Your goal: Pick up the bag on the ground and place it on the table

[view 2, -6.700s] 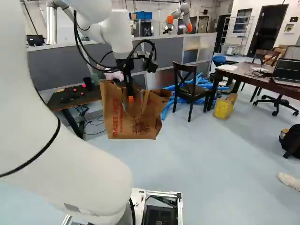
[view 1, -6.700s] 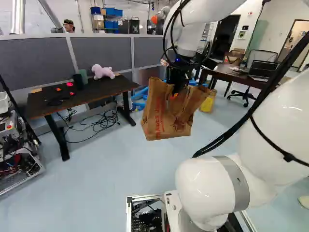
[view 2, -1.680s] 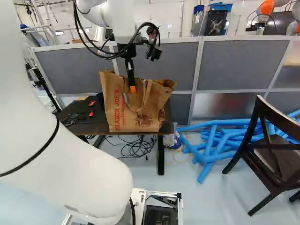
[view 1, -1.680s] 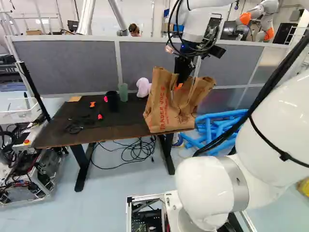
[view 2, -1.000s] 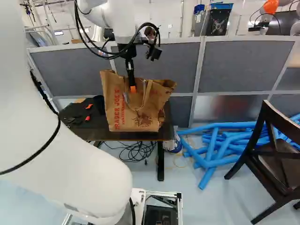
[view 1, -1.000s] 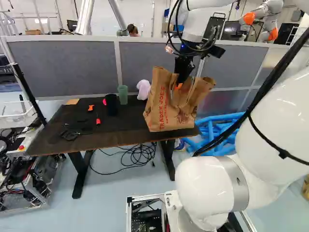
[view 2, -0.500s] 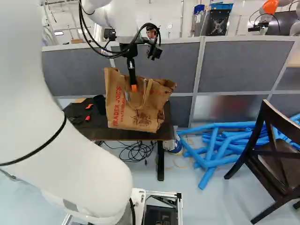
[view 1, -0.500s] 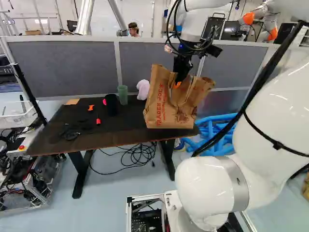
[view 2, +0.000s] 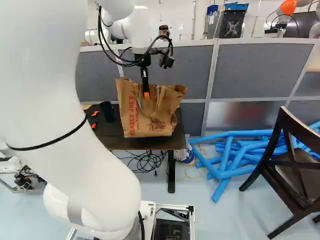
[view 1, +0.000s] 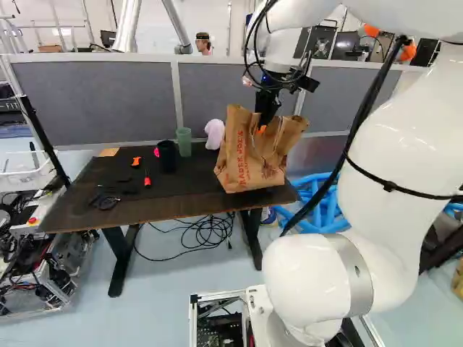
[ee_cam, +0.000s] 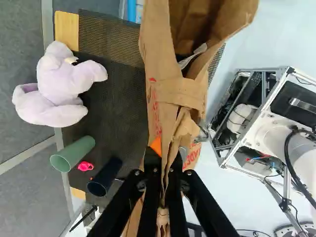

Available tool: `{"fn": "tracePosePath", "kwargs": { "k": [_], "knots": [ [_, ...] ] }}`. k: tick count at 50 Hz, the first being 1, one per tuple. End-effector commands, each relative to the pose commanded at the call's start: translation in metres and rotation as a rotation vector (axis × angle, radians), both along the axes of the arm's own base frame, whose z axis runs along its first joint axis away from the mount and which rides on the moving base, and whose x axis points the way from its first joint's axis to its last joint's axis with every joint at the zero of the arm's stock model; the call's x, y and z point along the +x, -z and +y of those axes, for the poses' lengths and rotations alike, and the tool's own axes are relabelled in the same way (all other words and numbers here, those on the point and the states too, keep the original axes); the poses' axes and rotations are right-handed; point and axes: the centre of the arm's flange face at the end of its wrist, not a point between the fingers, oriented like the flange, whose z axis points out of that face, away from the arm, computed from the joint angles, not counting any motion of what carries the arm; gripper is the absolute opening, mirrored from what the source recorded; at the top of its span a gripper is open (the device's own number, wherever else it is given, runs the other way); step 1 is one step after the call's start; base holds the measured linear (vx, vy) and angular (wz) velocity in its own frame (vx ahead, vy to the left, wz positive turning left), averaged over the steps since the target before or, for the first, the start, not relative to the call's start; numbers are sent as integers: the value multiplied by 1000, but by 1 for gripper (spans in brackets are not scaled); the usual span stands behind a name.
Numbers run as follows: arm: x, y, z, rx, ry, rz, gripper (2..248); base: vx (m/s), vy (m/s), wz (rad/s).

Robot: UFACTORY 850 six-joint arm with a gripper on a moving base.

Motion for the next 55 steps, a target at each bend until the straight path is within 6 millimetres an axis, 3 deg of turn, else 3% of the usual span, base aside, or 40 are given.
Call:
{"fn": "tracePosePath", "kwargs": {
  "k": [29, 55],
  "knots": [
    [55, 42, 2, -6, -3, -32, 21, 0, 0, 0],
    [73, 79, 3, -5, -4, 13, 21, 0, 0, 0]
  ]
}}
